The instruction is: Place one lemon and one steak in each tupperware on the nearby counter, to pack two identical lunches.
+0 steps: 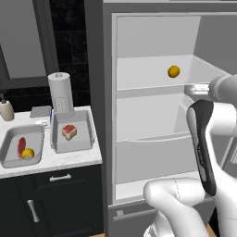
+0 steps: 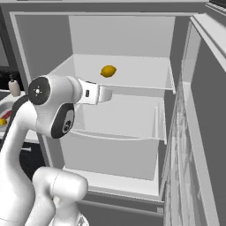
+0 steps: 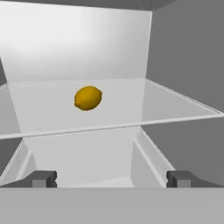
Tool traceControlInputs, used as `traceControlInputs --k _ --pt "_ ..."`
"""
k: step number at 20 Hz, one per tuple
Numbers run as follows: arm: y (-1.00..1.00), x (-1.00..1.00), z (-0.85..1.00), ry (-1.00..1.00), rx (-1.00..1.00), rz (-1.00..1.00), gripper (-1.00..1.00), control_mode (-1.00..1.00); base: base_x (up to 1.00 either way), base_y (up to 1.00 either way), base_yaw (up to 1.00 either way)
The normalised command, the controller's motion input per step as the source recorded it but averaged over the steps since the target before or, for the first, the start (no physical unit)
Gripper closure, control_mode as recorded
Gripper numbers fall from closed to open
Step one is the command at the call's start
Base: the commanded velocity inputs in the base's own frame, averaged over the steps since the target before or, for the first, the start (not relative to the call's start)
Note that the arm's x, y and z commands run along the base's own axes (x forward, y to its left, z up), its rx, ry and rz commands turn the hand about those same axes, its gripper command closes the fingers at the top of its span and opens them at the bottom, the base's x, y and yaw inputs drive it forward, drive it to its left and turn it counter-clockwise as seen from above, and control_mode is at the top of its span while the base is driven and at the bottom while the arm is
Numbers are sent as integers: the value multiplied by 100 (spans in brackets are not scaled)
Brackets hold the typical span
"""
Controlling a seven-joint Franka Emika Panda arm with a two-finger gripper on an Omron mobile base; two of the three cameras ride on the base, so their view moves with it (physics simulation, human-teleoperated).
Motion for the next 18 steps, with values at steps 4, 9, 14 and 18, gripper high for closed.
traceControlInputs --k 4,9,14,18 --pt "19 17 94 3 1 0 -100 -100 0 0 0" --pt "11 13 27 6 1 0 -100 -100 0 0 0" --pt "2 59 -34 2 4 0 -100 -100 0 0 0" --pt "14 94 -8 15 1 0 -100 -100 0 0 0"
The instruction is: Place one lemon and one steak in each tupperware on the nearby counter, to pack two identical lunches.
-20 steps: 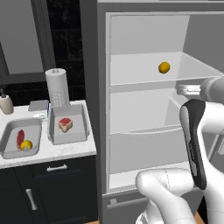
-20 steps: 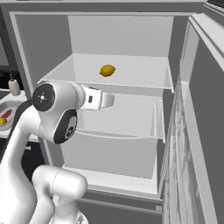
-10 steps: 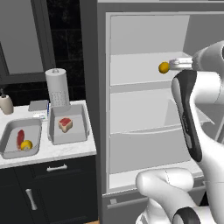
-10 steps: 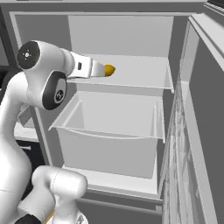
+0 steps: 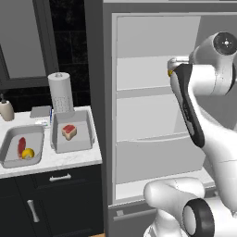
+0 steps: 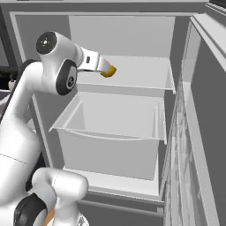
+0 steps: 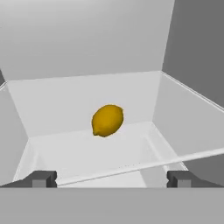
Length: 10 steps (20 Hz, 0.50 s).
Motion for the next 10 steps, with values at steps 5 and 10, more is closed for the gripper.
traceControlInputs --k 5,10 --pt "8 85 -22 7 0 0 -100 -100 0 0 0" --pt "-2 61 -43 0 0 0 -100 -100 0 0 0"
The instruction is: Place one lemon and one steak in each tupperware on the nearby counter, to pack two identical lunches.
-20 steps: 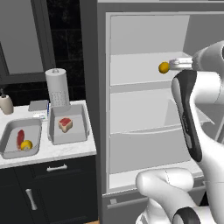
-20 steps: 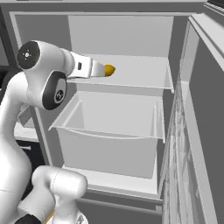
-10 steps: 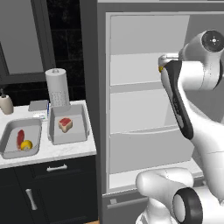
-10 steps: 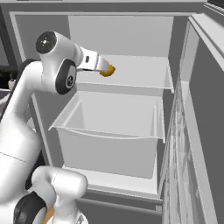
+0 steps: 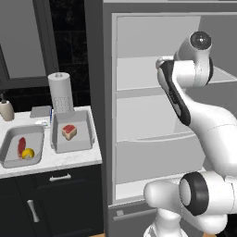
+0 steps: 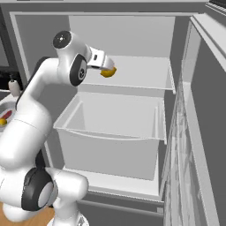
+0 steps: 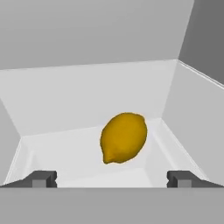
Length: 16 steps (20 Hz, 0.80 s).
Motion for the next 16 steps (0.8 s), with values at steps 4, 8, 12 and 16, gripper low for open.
traceControlInputs --k 4,8,12,16 --pt "-4 56 -15 1 3 0 -100 -100 0 0 0" --pt "-24 8 0 1 3 0 -100 -100 0 0 0" --pt "-27 0 0 0 1 0 -100 -100 0 0 0" --pt "0 0 -13 3 0 0 -100 -100 0 0 0"
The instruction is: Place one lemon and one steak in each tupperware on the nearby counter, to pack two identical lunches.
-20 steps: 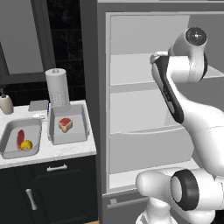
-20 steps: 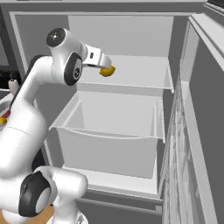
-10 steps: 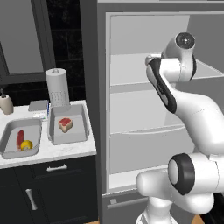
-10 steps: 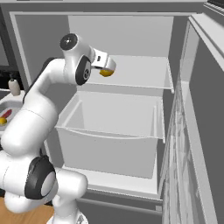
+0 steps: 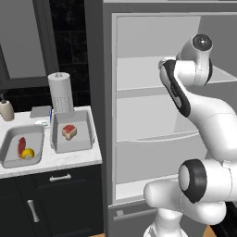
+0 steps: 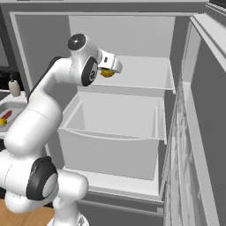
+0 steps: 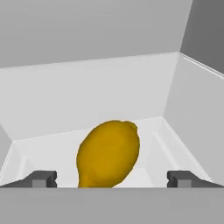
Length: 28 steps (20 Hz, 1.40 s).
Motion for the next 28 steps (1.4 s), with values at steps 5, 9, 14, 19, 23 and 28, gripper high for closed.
traceControlInputs --k 5,9,14,19,23,28 --pt "1 8 -14 1 0 0 -100 -100 0 0 0" --pt "0 26 -10 0 0 0 -100 -100 0 0 0" --pt "0 30 -16 0 0 0 -100 -100 0 0 0" --pt "0 7 -27 0 0 -1 100 -100 0 0 0" --pt "0 12 -15 0 1 0 100 -100 0 0 0" --pt "0 -1 0 0 0 0 100 -100 0 0 0"
